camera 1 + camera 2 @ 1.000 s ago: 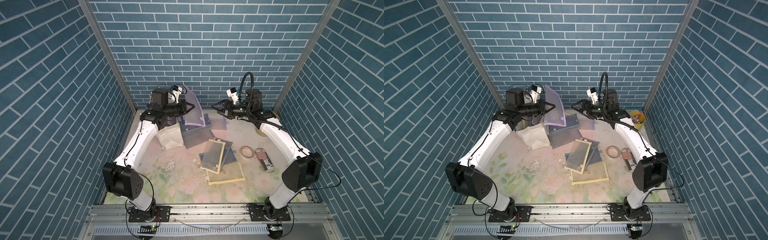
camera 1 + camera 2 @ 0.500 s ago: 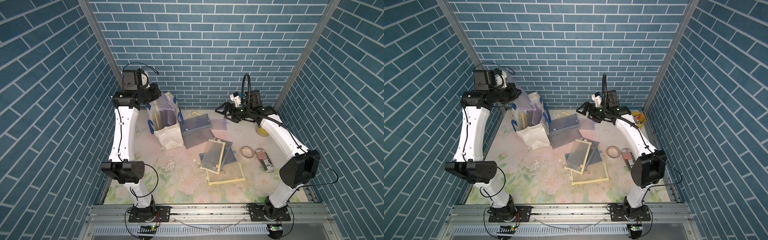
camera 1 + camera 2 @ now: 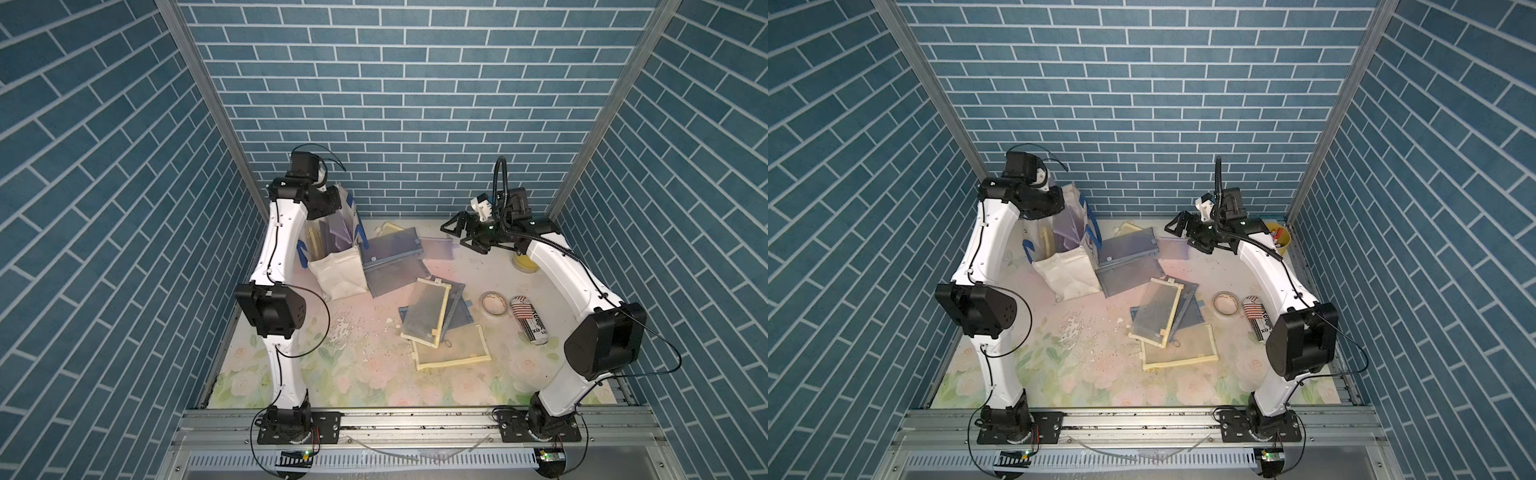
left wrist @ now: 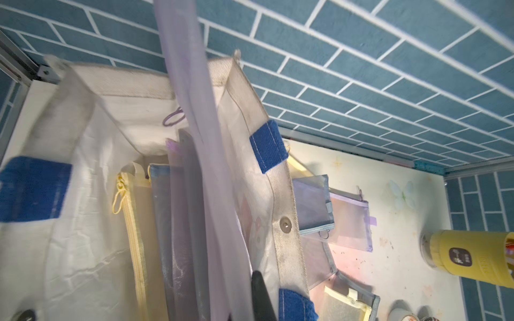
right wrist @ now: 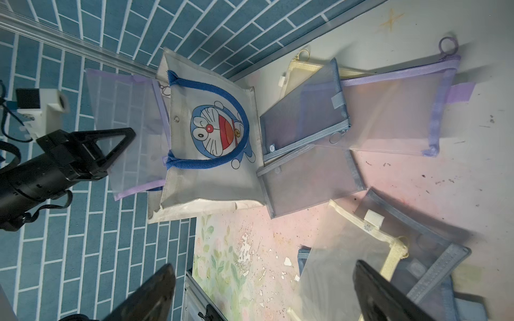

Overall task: Put the pencil pouch into the canvas bag
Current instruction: Place the pencil pouch in the canvas bag.

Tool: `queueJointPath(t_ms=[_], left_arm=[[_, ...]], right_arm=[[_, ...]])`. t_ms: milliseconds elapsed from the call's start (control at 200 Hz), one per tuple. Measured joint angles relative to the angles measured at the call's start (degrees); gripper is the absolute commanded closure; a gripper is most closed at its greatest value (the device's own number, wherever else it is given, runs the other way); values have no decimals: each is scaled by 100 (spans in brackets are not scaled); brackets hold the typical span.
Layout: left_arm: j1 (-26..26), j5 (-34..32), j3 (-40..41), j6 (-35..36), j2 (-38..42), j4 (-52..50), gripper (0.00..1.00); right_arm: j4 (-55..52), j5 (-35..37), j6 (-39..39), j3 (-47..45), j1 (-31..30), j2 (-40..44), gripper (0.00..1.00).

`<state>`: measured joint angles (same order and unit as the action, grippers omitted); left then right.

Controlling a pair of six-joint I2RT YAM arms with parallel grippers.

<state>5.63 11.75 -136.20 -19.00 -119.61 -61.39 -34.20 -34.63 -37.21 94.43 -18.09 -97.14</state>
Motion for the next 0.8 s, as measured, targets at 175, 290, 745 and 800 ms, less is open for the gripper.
queueJointPath(t_ms=[175, 290, 745, 800], left_arm=[[251, -177, 470, 94, -31, -39, 100], [310, -313, 796, 136, -31, -57, 100], [326, -721, 1049, 173, -260, -122, 47], [348, -813, 1047, 136, -214, -151, 39]], right_arm=[[81, 13, -2, -76, 66, 74, 2], [140, 15, -15, -149, 85, 74, 2], [328, 0, -46, -437, 90, 96, 2], [330, 13, -48, -568, 90, 122, 3]])
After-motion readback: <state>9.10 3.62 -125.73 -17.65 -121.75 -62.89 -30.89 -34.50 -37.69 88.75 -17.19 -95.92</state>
